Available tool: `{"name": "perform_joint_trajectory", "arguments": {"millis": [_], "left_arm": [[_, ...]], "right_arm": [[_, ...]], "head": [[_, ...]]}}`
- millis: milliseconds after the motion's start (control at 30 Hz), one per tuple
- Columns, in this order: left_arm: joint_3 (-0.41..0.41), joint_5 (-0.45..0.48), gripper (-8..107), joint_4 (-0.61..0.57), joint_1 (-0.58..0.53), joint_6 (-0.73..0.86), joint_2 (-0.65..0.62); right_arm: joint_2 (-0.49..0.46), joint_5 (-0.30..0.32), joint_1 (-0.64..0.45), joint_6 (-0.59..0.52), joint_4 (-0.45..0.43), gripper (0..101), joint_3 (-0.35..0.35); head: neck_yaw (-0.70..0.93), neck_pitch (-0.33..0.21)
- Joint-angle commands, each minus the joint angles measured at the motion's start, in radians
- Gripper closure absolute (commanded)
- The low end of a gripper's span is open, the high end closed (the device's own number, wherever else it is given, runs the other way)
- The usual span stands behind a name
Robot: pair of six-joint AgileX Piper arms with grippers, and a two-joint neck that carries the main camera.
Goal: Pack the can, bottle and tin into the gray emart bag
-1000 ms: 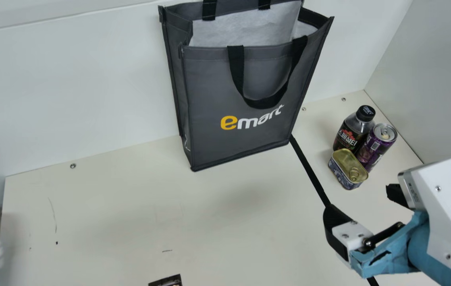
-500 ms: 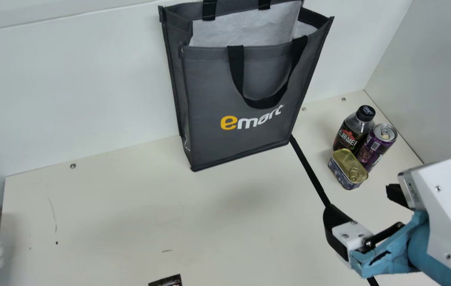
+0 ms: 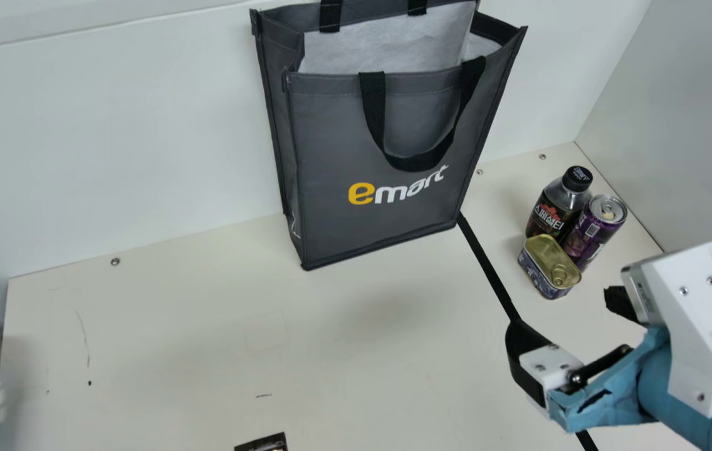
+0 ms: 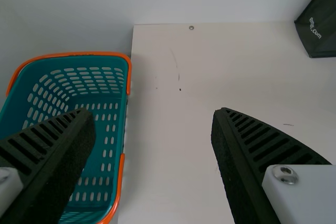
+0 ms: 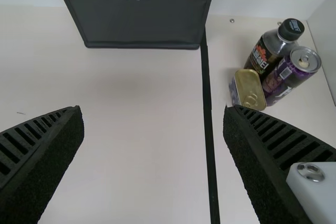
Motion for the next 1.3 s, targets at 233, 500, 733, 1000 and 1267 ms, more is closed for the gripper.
{"name": "perform_joint_trajectory", "arguments": {"millis": [233, 500, 733, 1000, 1267], "left_arm": [[0.000, 0.000, 9, 0.000, 0.000, 0.000, 0.000], [0.000, 0.000, 9, 0.000, 0.000, 0.000, 0.000], [0.000, 0.000, 9, 0.000, 0.000, 0.000, 0.000], [0.000, 0.000, 9, 0.000, 0.000, 0.000, 0.000], [0.000, 0.000, 9, 0.000, 0.000, 0.000, 0.000]], "right_arm": [[0.057, -0.021, 0.038, 0.015, -0.030, 10, -0.046], [0.109, -0.037, 0.040, -0.004, -0.032, 10, -0.095], [0.155, -0.052, 0.003, -0.053, 0.001, 10, -0.143], [0.211, -0.069, -0.065, -0.143, 0.066, 10, -0.206], [0.269, -0.083, -0.137, -0.246, 0.138, 10, -0.270]], "head": [[-0.001, -0.023], [-0.001, -0.023], [-0.001, -0.023], [-0.001, -0.023], [-0.001, -0.023]]}}
